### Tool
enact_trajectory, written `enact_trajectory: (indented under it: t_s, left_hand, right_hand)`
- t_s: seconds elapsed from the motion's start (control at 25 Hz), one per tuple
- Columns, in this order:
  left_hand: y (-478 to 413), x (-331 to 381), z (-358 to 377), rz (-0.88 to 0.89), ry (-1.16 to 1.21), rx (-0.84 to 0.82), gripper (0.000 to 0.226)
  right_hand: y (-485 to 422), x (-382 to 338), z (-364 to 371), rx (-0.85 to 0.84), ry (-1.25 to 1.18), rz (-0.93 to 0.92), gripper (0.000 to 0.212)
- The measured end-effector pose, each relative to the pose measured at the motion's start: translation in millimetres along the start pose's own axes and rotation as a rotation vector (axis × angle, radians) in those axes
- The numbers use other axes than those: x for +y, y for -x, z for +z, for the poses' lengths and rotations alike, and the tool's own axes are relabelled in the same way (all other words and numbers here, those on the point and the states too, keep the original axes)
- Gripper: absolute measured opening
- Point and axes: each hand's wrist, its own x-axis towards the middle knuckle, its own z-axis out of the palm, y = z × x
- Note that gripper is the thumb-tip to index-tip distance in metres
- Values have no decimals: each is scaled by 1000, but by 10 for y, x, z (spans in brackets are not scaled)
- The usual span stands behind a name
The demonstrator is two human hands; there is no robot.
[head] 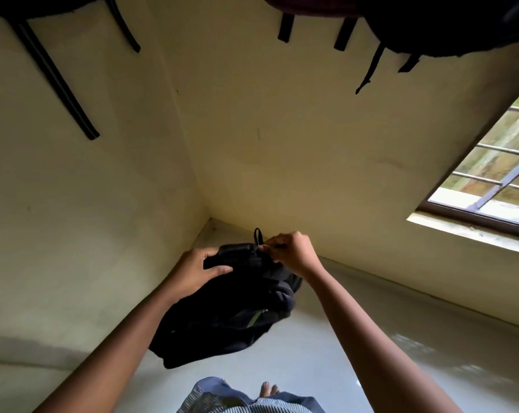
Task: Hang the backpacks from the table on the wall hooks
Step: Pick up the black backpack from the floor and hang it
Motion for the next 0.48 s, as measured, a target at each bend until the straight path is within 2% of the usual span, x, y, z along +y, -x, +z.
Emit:
enact_trajectory:
  t_s: [0.08,0.16,0.2,0.24,0.28,0.36,0.48]
  left_hand:
    - [5,51,13,-52,-243,-17,33]
    - [77,168,52,-83,-633,79,35]
    - [128,232,82,-91,-747,142,38]
    - [155,255,125,-77,-762,207,38]
    - [174,273,163,-39,-686,282,34]
    - [163,274,190,-5,-425,326,29]
    - [16,250,184,-135,-45,219,33]
  right_hand:
    - [22,16,88,-26,13,26,31]
    - [52,-1,185,-41,15,59,27]
    - [60,-19,226,-33,6,69,26]
    - [58,-39,257,-23,-2,69,26]
    - [48,-66,281,-22,-3,57,25]
    - [19,-150,295,-39,24,15,26]
    - [-68,-324,226,-31,58,-61,25]
